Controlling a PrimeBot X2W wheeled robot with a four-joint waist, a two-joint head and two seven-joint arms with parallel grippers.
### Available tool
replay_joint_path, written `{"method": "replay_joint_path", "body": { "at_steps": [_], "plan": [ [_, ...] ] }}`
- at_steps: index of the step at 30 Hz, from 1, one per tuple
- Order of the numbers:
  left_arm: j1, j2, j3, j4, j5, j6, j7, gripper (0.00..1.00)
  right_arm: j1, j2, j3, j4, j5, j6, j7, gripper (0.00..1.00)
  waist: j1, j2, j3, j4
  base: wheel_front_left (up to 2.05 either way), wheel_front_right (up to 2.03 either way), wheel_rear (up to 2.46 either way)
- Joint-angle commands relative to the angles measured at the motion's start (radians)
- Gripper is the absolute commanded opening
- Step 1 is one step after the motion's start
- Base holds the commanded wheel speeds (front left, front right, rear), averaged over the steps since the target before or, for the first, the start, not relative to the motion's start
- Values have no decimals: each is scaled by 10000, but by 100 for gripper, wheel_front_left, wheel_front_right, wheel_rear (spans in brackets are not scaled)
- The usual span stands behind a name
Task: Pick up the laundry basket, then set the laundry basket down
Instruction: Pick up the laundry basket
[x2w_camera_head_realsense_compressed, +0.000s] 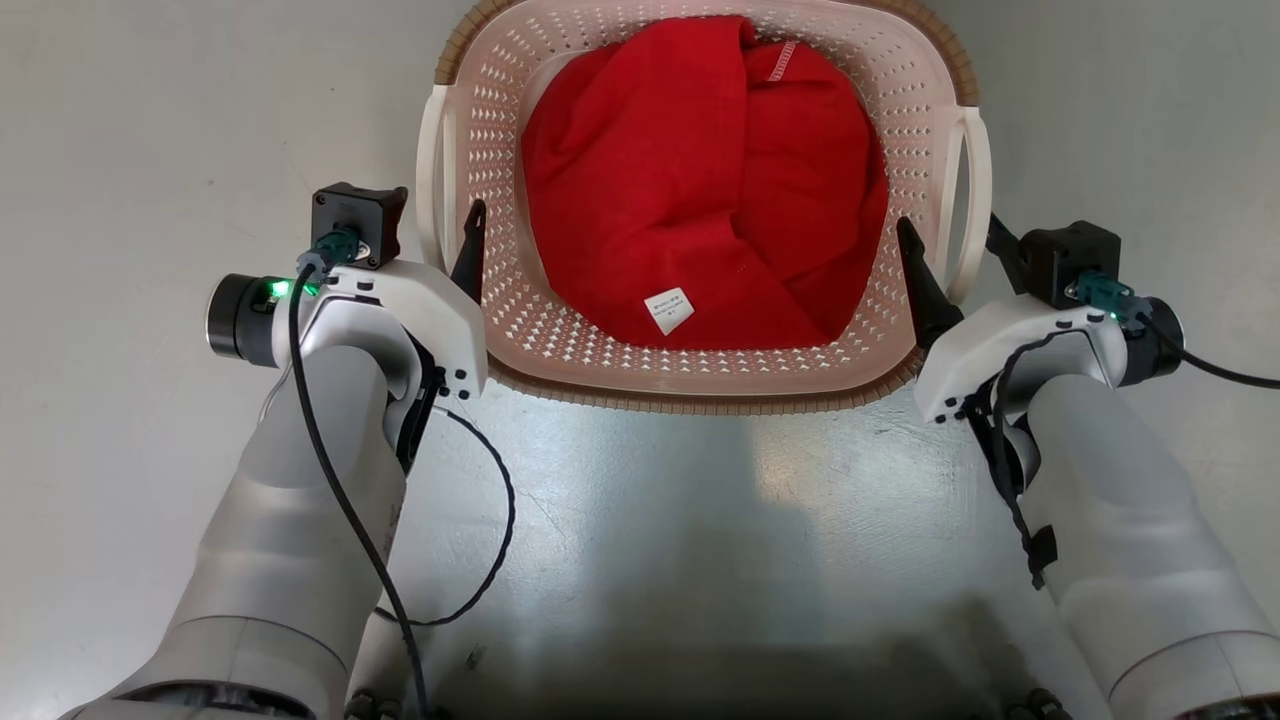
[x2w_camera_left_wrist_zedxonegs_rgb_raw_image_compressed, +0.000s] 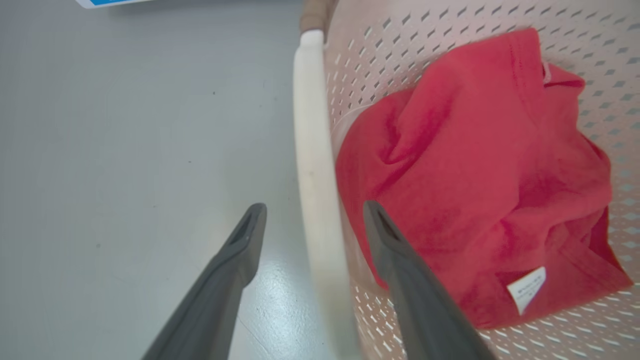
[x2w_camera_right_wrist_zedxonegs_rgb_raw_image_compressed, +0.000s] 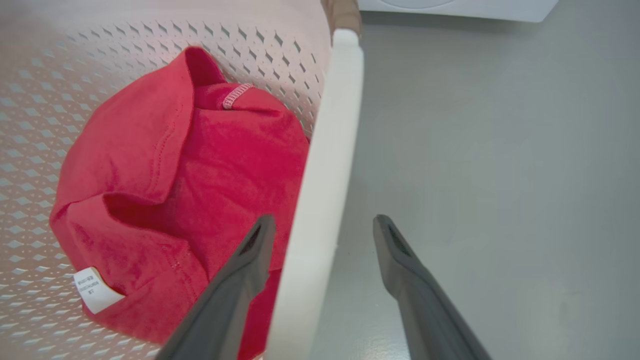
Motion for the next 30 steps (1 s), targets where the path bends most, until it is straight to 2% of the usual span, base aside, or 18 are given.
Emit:
{"method": "replay_joint_path", "body": {
  "at_steps": [1, 30],
  "plan": [
    [134, 265, 159, -18, -143, -8, -51, 100, 175, 176, 211, 5, 78, 62, -107, 100, 0, 0, -1, 2, 0, 0, 0],
    [-179, 248, -225, 273, -391, 107, -51, 100, -96, 176, 562, 155, 972, 62, -107, 100, 0, 0, -1, -36, 0, 0, 0]
  ]
}}
